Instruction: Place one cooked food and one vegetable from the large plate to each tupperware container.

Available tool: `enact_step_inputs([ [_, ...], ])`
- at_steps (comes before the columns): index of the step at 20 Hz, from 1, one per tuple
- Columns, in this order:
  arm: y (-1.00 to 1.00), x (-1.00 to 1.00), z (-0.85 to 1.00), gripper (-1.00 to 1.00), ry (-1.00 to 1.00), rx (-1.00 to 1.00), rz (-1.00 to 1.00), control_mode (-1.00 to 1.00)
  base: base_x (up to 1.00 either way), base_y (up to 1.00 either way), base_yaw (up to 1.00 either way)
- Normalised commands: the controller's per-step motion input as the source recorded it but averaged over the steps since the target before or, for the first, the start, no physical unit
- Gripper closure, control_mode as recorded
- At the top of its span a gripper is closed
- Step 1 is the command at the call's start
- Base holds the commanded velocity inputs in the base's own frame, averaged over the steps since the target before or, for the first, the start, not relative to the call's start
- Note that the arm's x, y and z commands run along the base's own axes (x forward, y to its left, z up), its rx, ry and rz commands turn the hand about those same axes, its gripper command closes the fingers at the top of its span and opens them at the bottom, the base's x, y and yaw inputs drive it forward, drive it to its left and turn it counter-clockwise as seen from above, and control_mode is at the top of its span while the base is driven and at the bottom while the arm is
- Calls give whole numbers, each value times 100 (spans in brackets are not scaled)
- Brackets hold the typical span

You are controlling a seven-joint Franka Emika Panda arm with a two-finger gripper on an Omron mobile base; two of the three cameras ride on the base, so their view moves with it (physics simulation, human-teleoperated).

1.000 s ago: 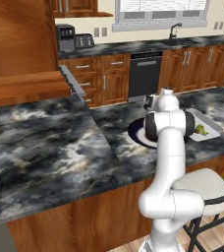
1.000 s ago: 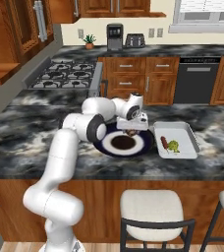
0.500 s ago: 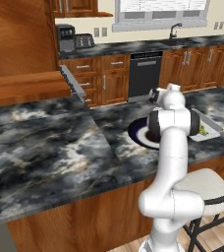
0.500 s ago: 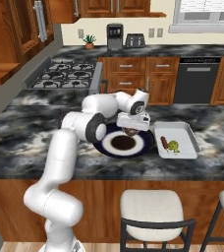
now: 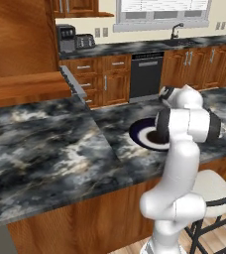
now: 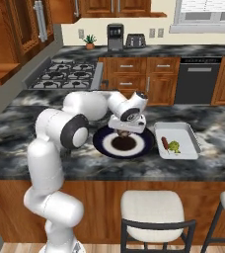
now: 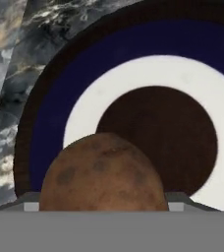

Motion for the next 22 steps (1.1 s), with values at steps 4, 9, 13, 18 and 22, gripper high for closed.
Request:
enact_step_inputs([
  [4,42,-92,62,100,-29,0,-4,-100,0,0,0],
  [9,33,-84,62,100,-6,0,-6,-100,0,0,0],
  [13,13,-95,67,100,0,0,0,-100,0,0,0],
  [18,1,-99,74,100,0,0,0,-100,0,0,0],
  [22,0,-34,32,100,0,-2,0,100,0,-5,0],
])
